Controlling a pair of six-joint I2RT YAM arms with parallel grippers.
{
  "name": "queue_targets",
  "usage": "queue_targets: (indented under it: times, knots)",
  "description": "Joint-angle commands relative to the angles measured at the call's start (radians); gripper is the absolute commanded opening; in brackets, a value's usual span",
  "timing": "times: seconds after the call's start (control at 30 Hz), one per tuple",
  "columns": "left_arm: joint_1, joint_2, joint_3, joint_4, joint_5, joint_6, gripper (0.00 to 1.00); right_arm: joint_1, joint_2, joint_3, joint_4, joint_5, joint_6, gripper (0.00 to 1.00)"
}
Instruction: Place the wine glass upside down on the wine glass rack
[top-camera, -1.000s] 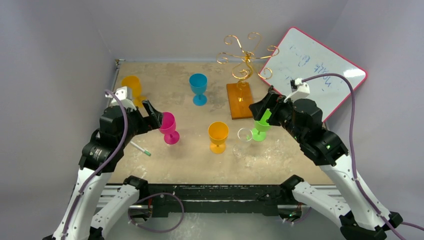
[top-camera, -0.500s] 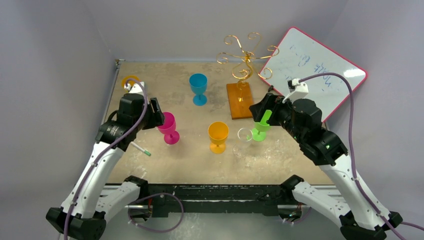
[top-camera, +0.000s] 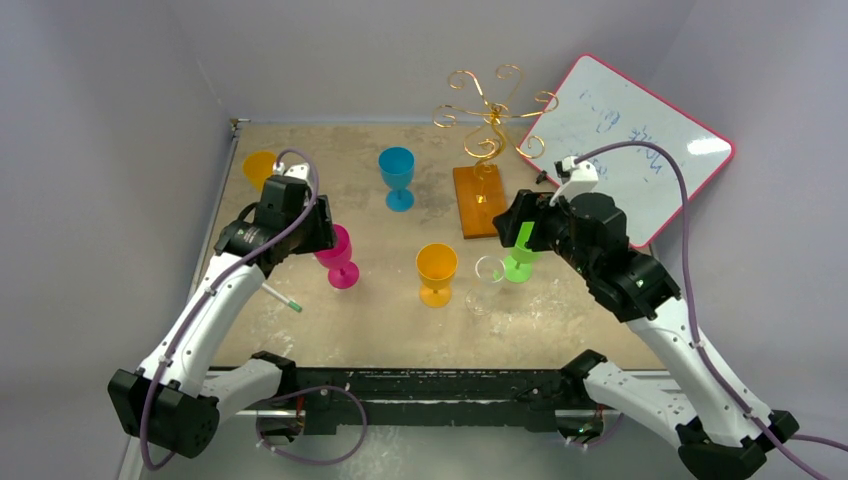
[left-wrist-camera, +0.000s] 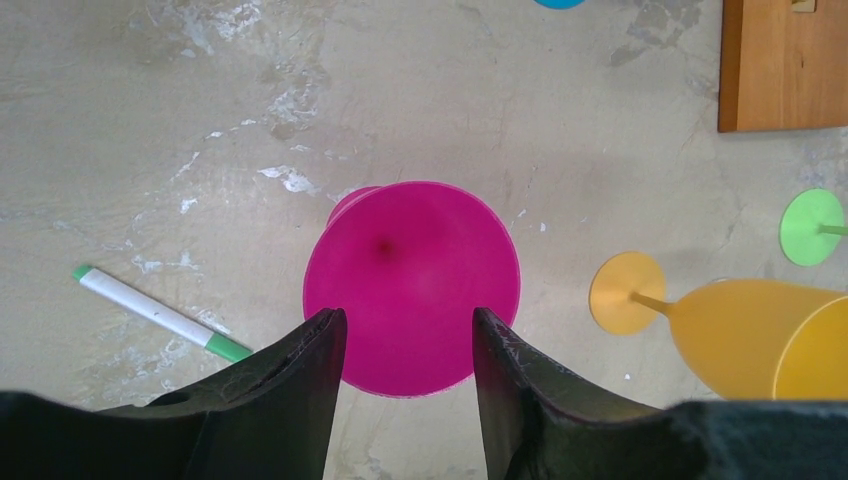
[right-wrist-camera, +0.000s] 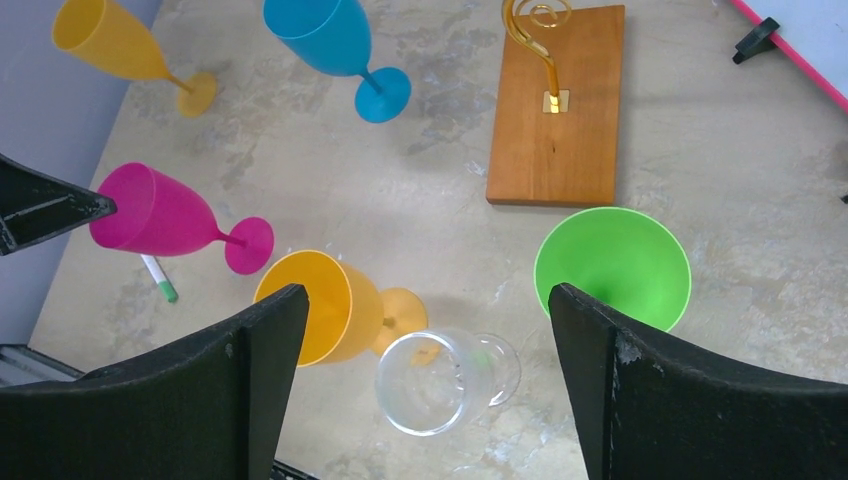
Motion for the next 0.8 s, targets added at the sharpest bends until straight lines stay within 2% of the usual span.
queue_targets:
  times: [0.0, 0.3, 0.53, 0.77]
  knots:
    - [-0.006, 0.003, 0.037, 0.024, -0.038, 0.009, 0.48, -0.004, 0.010, 0.015, 0.051, -0.029, -0.047, 0.92]
    - [-0.006, 0.005, 0.102, -0.097, -0.236, 0.014, 0.53, -0.005, -0.002, 0.007, 0.052, -0.004, -0.046, 0.89]
    - [-0.005, 0.028, 0.051, -0.057, -0.178, -0.019, 0.45, -0.005, -0.010, -0.001, 0.046, 0.023, -0.044, 0.88]
    - [-0.006, 0.041, -0.003, 0.002, -0.155, -0.044, 0.41, -0.005, -0.021, -0.007, 0.049, 0.039, -0.050, 0.87]
